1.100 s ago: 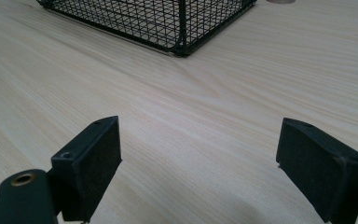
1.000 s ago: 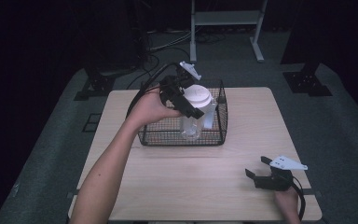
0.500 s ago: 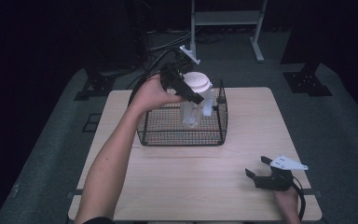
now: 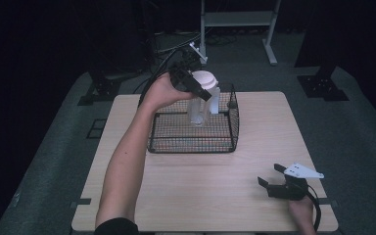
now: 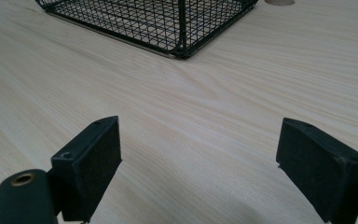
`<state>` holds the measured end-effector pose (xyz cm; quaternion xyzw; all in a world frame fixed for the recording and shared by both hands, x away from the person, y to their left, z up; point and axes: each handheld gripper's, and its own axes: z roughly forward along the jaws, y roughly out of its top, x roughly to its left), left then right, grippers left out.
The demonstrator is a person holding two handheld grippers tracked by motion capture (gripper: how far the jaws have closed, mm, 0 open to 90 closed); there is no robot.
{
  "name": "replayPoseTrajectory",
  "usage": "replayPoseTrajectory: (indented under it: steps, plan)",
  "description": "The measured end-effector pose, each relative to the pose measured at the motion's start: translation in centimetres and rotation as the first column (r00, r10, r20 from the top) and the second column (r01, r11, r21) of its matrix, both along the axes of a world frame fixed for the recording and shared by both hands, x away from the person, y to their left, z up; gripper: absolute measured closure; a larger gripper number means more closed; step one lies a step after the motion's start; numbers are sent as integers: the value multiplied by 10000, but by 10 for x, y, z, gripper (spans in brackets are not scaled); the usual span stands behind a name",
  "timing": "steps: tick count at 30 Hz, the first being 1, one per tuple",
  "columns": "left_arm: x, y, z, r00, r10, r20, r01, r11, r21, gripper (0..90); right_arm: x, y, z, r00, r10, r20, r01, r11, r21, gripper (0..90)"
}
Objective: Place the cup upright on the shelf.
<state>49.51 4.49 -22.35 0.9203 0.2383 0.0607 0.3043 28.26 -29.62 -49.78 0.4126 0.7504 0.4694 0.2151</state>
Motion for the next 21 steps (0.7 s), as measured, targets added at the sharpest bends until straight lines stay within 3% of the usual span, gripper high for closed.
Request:
replayPoseTrajectory:
  steps: [12,21]
  plan:
    - [24,-8,-23,9960,891,12,-891,9951,433,51,0,0,0,10000,1,0,-1,10000,51,129]
    - [31,-15,-42,9947,1013,-156,-1004,9937,488,51,0,-1,0,10000,11,12,-11,10000,40,129]
